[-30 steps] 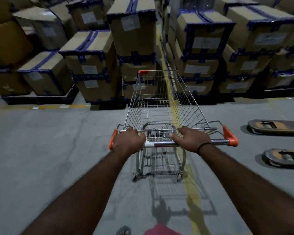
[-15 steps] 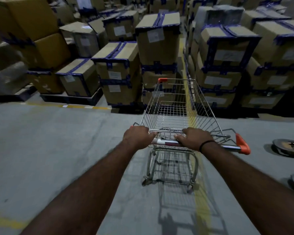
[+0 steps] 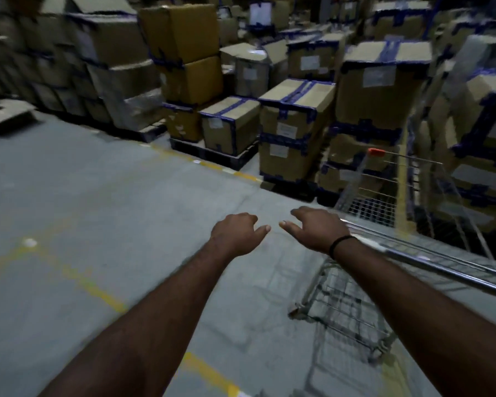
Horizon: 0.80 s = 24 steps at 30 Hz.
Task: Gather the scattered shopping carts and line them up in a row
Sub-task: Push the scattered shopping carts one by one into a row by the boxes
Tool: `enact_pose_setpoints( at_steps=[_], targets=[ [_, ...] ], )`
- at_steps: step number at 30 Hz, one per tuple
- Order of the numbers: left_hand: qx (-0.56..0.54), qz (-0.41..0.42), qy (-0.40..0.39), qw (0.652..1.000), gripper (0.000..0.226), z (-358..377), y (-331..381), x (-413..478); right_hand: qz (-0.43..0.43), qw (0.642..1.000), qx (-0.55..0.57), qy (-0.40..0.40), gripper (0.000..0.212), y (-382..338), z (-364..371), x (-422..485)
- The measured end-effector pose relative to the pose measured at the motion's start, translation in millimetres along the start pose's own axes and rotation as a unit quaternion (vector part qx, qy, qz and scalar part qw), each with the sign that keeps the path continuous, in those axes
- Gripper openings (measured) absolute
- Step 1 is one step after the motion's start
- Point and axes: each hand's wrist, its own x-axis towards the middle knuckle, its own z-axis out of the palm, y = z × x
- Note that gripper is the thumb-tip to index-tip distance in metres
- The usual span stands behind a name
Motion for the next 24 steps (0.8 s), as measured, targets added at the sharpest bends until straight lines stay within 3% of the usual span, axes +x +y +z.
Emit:
enact_pose_setpoints(
  at_steps=[10, 17, 24],
  targets=[
    [-0.01, -0.22, 0.09, 0.971, 0.062, -75.3, -259.7, -176.6, -0.247, 0.968, 0.041, -0.004, 0.07, -324.6, 24.3, 36.4],
    [-0.021, -0.398, 0.15, 0.905, 0.062, -106.4, -396.5, -329.0, -0.419, 0.906, 0.055, -0.028, 0.068, -540.2, 41.3, 10.8],
    [-0.039, -0.5, 0.196, 0.843, 0.064, -114.4, -467.6, -407.7, -0.538, 0.84, 0.042, -0.049, 0.069, -671.8, 57.8, -6.7]
  ],
)
